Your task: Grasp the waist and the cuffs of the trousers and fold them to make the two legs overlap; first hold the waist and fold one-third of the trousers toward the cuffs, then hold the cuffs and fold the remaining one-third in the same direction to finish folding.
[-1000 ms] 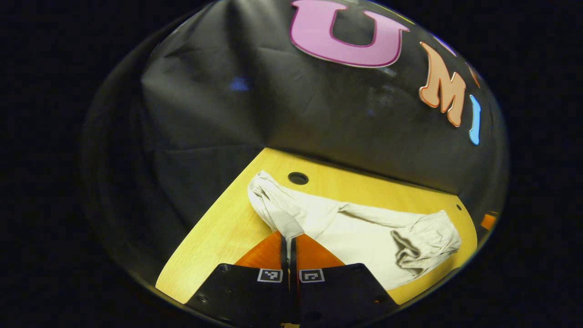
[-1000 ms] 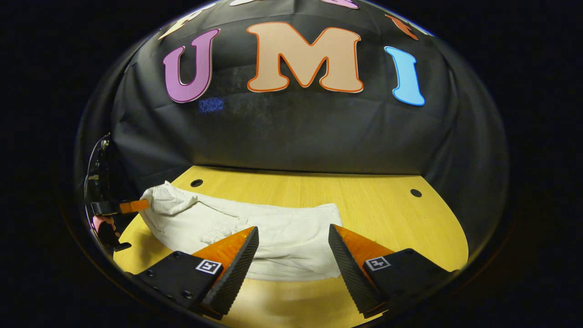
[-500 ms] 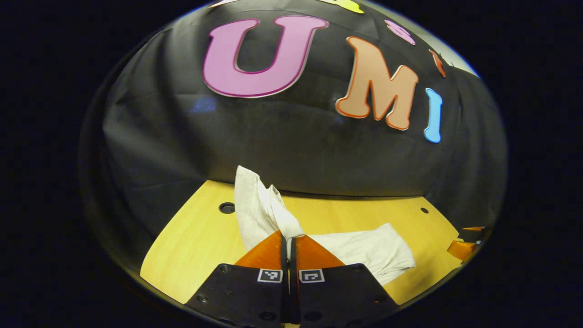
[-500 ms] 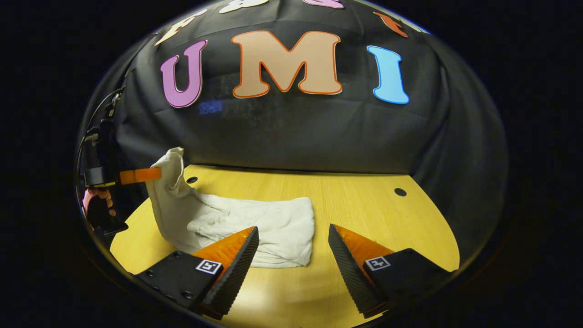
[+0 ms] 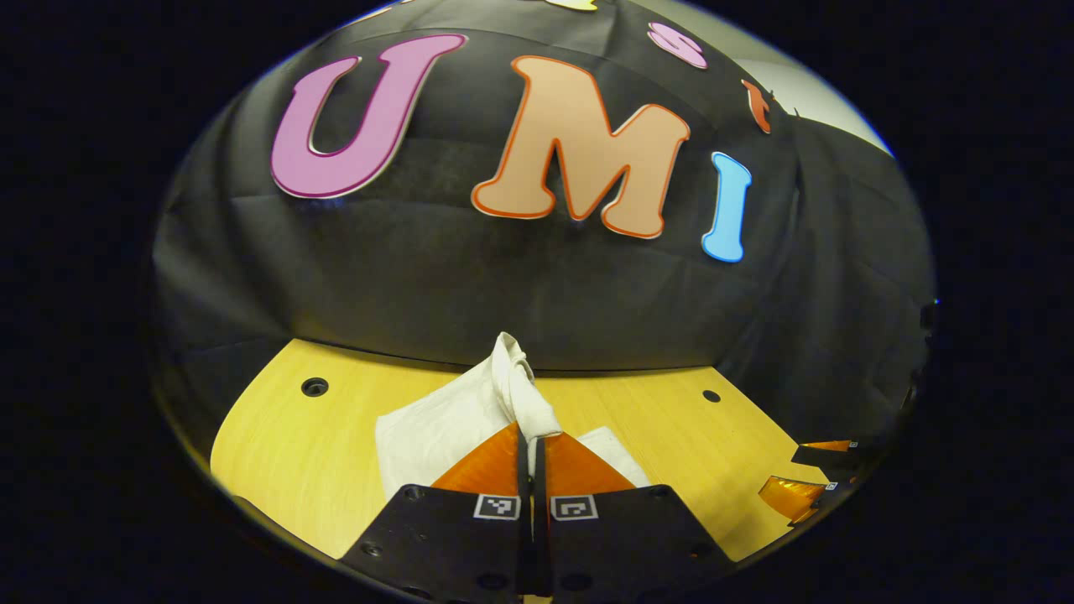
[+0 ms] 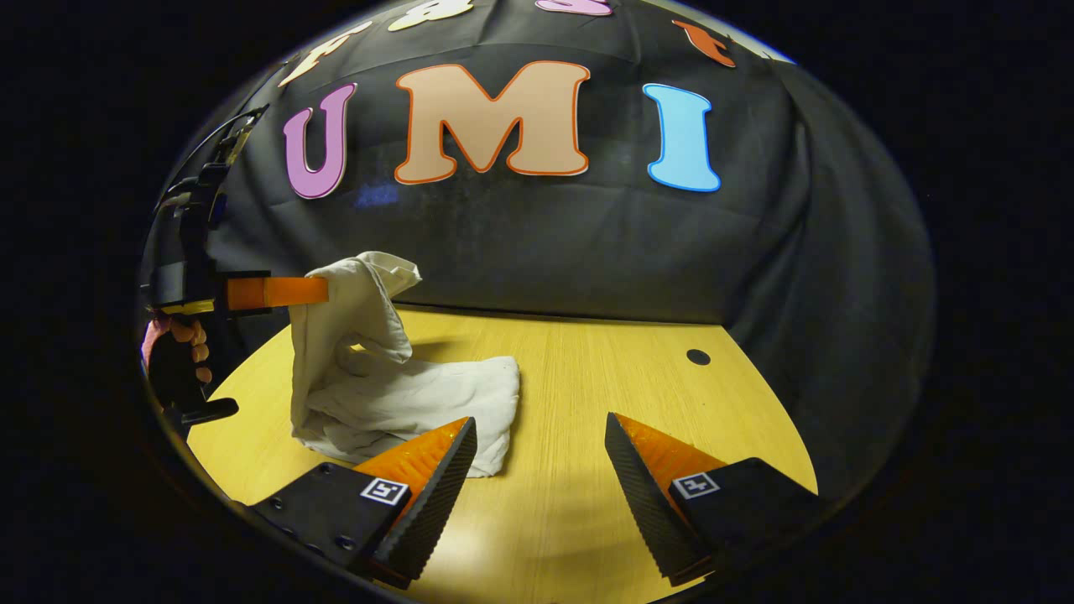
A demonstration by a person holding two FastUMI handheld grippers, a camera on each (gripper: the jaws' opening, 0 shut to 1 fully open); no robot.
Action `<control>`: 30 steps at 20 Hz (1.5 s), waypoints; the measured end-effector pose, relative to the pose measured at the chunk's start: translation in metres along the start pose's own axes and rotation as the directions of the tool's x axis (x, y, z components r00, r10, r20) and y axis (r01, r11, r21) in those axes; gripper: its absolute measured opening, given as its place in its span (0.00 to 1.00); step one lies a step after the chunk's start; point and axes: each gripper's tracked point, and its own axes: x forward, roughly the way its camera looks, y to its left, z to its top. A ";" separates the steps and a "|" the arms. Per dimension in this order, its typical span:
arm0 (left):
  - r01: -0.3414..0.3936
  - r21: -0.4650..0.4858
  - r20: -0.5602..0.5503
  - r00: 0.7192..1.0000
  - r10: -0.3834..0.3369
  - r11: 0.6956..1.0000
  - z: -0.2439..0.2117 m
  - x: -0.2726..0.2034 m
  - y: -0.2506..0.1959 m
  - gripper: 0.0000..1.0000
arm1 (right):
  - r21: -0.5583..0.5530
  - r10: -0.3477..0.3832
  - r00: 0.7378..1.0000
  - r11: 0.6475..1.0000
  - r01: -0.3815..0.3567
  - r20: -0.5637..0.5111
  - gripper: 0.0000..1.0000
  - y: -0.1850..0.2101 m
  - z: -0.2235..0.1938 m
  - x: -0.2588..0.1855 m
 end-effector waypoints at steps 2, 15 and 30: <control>0.027 0.017 -0.018 0.999 -0.027 0.999 -0.010 0.005 -0.022 0.00 | 0.011 -0.009 1.000 1.000 0.009 -0.001 0.98 -0.010 -0.001 0.000; 0.249 0.175 -0.221 0.953 -0.209 0.952 -0.122 0.032 -0.116 0.18 | 0.013 -0.039 0.999 0.999 0.039 -0.009 0.96 -0.023 -0.009 -0.010; 0.050 0.098 -0.109 0.993 -0.039 0.994 -0.075 -0.076 0.011 0.96 | 0.080 0.010 0.996 0.997 -0.017 0.084 0.98 0.024 0.007 -0.051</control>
